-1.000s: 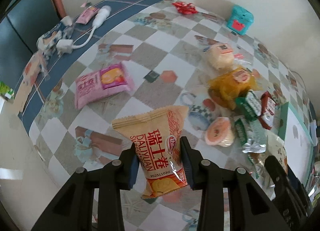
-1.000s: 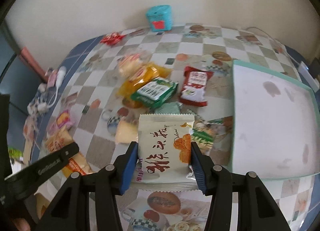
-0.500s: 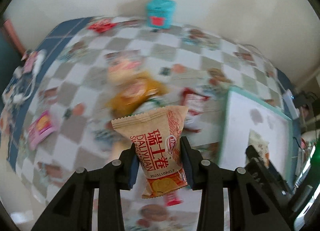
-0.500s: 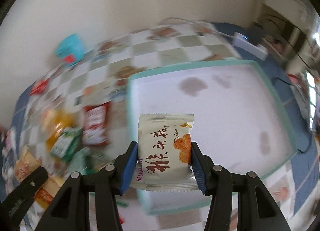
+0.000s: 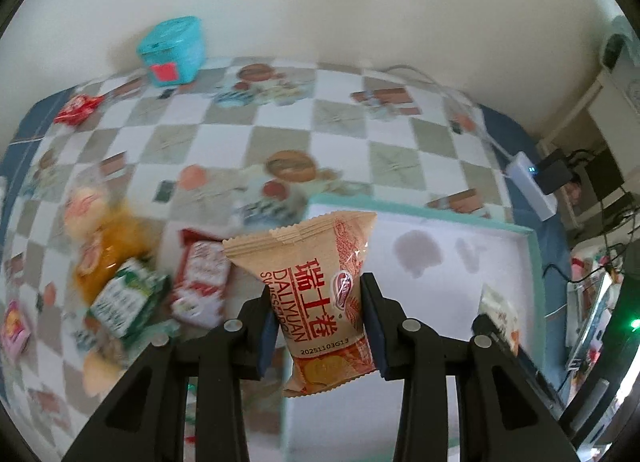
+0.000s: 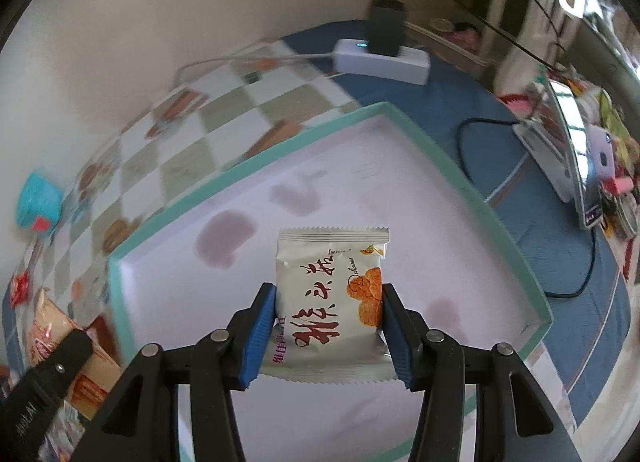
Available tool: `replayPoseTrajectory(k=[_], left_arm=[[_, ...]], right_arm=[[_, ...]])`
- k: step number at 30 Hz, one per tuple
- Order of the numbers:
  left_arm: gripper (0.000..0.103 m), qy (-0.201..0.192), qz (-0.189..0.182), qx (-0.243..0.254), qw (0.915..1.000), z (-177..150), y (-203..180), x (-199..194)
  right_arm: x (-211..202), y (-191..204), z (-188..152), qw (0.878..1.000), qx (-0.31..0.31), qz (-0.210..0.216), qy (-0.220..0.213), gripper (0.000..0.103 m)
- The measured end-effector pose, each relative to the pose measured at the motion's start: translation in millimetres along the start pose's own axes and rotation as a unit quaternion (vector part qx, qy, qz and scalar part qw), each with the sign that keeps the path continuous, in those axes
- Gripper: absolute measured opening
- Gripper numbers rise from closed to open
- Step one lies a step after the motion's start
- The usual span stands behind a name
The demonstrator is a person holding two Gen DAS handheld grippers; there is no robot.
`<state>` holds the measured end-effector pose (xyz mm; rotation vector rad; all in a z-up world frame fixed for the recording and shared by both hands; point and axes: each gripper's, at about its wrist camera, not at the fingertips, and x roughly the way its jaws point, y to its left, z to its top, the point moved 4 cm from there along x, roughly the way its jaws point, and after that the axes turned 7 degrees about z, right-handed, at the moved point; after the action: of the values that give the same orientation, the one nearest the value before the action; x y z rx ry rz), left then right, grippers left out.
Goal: Organize snacks
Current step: 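Carry both snacks over the teal-rimmed tray and open both tools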
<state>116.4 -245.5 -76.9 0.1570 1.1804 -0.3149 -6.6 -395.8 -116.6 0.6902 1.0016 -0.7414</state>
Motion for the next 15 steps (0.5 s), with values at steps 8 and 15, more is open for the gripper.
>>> replayPoseTrajectory(k=[8, 15], left_arm=[[0.068, 0.008, -0.019, 0.012, 0.9997, -1.4, -16.5, 5.5], [0.080, -0.006, 0.020, -0.001, 0.9998, -1.9, 15.9, -15.6]], right_arm=[[-0.3, -23.1, 3.7, 0.999, 0.030, -0.017, 0.008, 0.055], [-7.8, -16.2, 2.7, 1.000, 0.015, -0.003, 0.007, 0.077]])
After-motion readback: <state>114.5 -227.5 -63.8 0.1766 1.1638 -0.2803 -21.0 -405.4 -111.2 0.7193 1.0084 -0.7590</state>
